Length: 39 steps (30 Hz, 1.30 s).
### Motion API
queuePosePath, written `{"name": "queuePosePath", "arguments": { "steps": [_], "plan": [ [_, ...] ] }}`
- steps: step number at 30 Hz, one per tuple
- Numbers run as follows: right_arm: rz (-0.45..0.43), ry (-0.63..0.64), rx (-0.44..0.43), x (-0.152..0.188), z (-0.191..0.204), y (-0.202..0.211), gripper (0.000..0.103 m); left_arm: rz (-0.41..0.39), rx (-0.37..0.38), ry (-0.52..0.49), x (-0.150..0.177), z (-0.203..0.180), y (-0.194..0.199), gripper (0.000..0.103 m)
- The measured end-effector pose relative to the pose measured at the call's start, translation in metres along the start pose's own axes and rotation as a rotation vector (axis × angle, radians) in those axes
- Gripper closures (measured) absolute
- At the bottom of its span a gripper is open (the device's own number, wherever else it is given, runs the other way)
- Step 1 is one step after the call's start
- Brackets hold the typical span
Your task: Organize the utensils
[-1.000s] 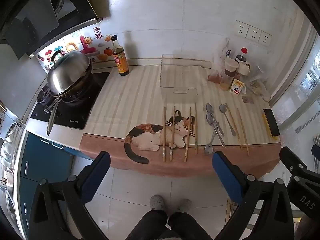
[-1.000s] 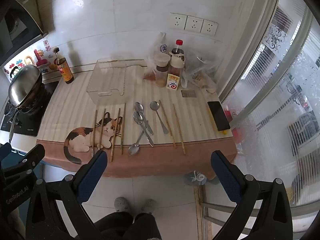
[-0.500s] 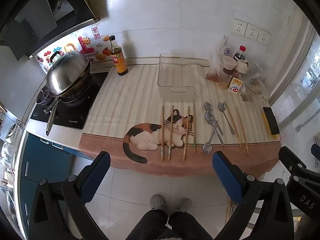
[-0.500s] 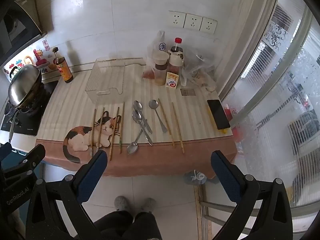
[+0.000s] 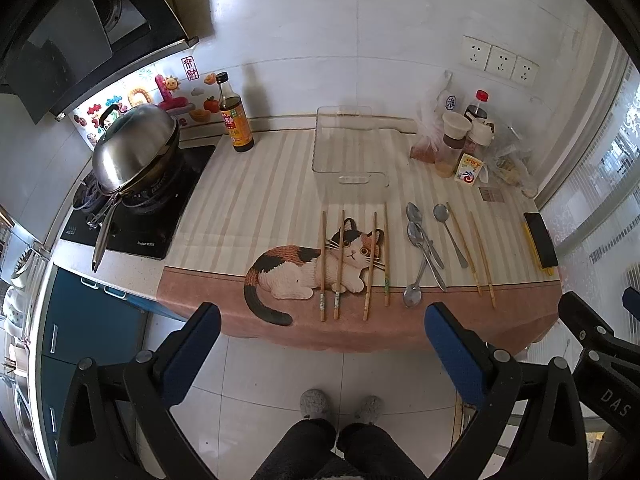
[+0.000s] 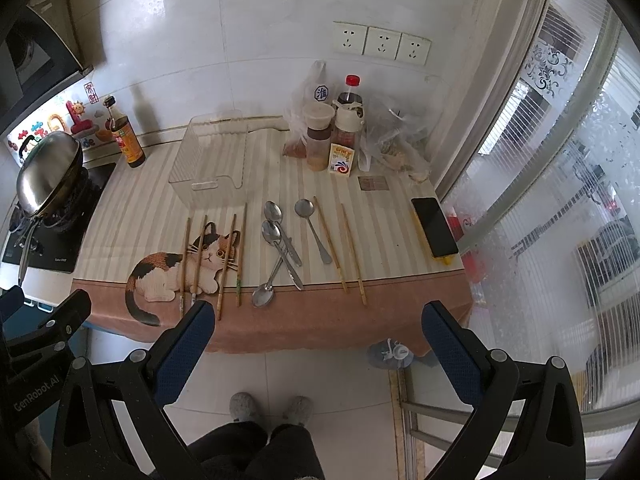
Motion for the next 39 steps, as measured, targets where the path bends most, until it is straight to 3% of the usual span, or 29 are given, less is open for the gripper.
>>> {"name": "queuePosePath", "arguments": {
  "steps": [9,39],
  "plan": [
    [0.006,-0.005,-0.004,-0.001,-0.003,0.001,0.0,-0.012,0.002,-0.014,0.001,-0.017,0.006,0.0],
    [0.027,-0.021,-0.007,0.0,-0.003,-0.004,0.0,-0.008,0.001,-0.018,0.0,-0.008,0.008,0.0]
  ]
}}
Point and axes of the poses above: each gripper's, at about its wrist camera, not at the fingertips, and y roughly against the way its jaws point, z to its left, x to its underside, the point moved 9 cm from there along -y, roughly the way its jaws point, and after that the axes turned 7 degrees about -z, right-handed, at the moved point
